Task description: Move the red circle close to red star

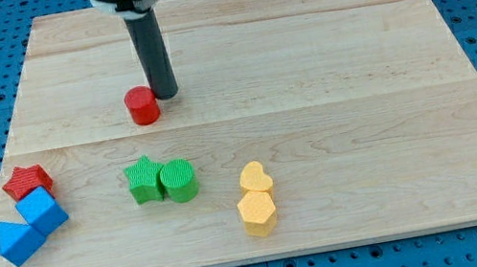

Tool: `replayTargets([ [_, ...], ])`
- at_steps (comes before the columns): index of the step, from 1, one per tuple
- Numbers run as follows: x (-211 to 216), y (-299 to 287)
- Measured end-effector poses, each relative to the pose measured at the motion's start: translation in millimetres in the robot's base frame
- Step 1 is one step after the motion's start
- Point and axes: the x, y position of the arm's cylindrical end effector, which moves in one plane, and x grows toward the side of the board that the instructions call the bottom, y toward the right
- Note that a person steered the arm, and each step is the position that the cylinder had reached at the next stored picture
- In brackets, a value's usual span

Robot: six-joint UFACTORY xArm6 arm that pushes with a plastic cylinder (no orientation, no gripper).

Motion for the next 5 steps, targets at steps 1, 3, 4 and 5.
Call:
replayTargets([
  [1,4.3,3.4],
  [3,4.3,-76.5],
  [4,3.0,-111.3],
  [5,-9.7,-138.4],
])
